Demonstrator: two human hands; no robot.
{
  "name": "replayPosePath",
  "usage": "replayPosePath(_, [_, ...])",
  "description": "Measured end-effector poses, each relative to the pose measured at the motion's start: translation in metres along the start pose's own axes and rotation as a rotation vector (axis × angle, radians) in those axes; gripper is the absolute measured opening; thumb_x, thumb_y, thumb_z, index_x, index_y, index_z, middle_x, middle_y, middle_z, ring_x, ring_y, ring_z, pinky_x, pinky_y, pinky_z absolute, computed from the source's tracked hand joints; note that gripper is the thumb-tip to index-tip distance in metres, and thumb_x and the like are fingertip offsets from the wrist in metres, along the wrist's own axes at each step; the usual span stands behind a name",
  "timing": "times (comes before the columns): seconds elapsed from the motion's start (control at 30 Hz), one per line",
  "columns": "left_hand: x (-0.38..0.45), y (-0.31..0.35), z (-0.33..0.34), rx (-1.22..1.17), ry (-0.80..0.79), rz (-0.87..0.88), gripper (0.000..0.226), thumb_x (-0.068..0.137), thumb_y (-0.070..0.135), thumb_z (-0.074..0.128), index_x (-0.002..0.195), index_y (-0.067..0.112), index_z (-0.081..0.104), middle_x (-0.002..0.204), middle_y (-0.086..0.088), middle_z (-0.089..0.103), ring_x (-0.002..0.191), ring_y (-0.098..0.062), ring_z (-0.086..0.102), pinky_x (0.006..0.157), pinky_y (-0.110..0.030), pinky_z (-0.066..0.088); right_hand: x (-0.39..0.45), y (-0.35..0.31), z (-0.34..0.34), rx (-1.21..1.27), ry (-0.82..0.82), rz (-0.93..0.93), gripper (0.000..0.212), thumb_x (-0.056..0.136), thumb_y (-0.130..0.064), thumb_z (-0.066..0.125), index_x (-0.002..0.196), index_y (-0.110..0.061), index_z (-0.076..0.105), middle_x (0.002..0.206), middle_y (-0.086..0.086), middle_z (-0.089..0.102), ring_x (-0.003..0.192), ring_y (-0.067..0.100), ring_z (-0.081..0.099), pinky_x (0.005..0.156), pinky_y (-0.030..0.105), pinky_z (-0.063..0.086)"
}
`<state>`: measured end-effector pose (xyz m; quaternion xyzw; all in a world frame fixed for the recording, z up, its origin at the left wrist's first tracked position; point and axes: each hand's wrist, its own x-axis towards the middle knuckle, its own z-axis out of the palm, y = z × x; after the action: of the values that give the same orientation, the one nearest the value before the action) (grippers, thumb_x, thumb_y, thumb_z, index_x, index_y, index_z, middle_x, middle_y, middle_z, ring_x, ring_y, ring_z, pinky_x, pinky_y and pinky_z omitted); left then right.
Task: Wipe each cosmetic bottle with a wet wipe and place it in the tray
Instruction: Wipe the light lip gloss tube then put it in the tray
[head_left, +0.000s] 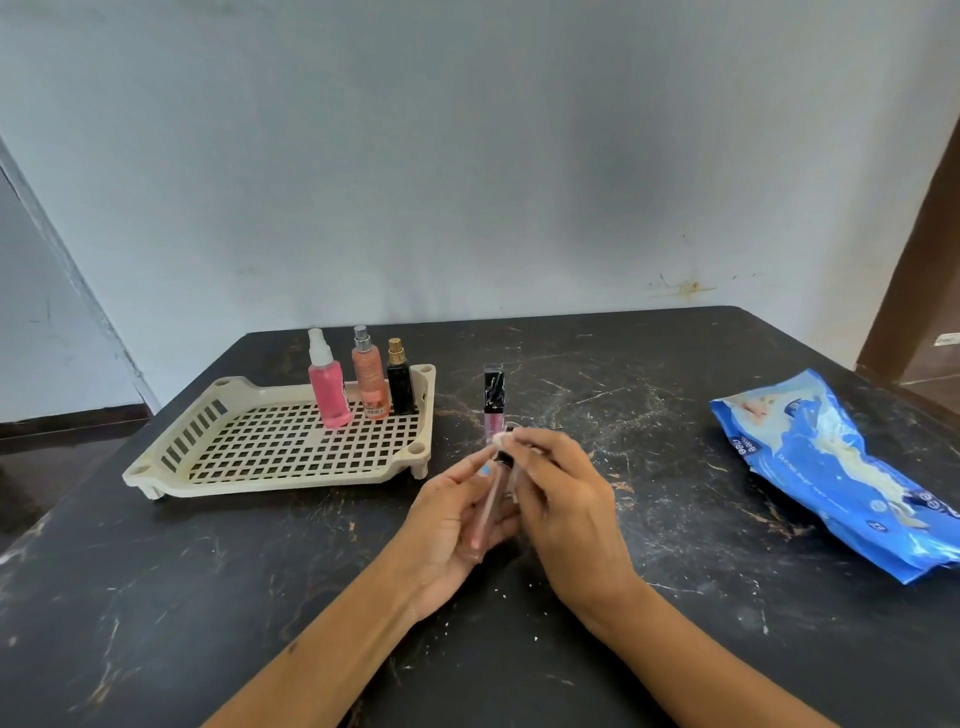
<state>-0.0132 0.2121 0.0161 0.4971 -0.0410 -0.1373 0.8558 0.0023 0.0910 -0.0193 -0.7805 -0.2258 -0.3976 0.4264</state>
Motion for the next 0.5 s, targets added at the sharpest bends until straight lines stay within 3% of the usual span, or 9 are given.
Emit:
replayPosePath(0.07, [-0.002, 0.000, 0.000, 0.038, -0.026, -0.039, 0.042, 0.081, 0.004, 0.055, 0.122, 0.008, 0.056, 0.104, -0.016, 0.070, 0.095, -0.026, 0.068, 0.078, -0.034, 0.057, 0.004, 0.004, -0.004, 0.007, 0.048, 0.093, 0.029, 0.091, -0.008, 0.052, 0.113, -0.004, 0.070, 0.112, -0.002, 0.060, 0.097, 0.016, 0.063, 0.088, 0.012, 0.047])
replayPosePath(0.17, [-0.005, 0.000, -0.001, 0.087, -0.070, -0.059, 0.055, 0.077, -0.004, 0.059, 0.131, 0.008, 0.050, 0.118, -0.023, 0.062, 0.107, -0.032, 0.063, 0.084, -0.036, 0.055, 0.007, 0.009, -0.009, 0.015, 0.092, 0.114, 0.029, 0.087, -0.001, 0.055, 0.111, -0.002, 0.070, 0.109, -0.001, 0.062, 0.097, 0.017, 0.064, 0.089, 0.016, 0.048])
replayPosePath(0.33, [-0.007, 0.000, 0.000, 0.130, -0.027, 0.026, 0.057, 0.071, -0.006, 0.063, 0.125, 0.007, 0.055, 0.111, -0.022, 0.066, 0.098, -0.025, 0.067, 0.082, -0.035, 0.056, 0.007, 0.005, -0.012, 0.017, 0.097, -0.007, 0.022, 0.078, 0.004, 0.063, 0.095, -0.002, 0.076, 0.096, 0.003, 0.069, 0.089, 0.014, 0.066, 0.082, 0.019, 0.053])
replayPosePath(0.5, [-0.008, 0.002, 0.001, 0.122, -0.047, 0.020, 0.039, 0.076, -0.005, 0.058, 0.115, -0.001, 0.062, 0.095, -0.016, 0.069, 0.086, -0.021, 0.068, 0.075, -0.033, 0.056, 0.006, 0.005, -0.013, 0.100, 0.111, -0.053, 0.018, 0.081, -0.002, 0.061, 0.090, -0.005, 0.077, 0.093, 0.001, 0.070, 0.086, 0.006, 0.065, 0.079, 0.012, 0.052])
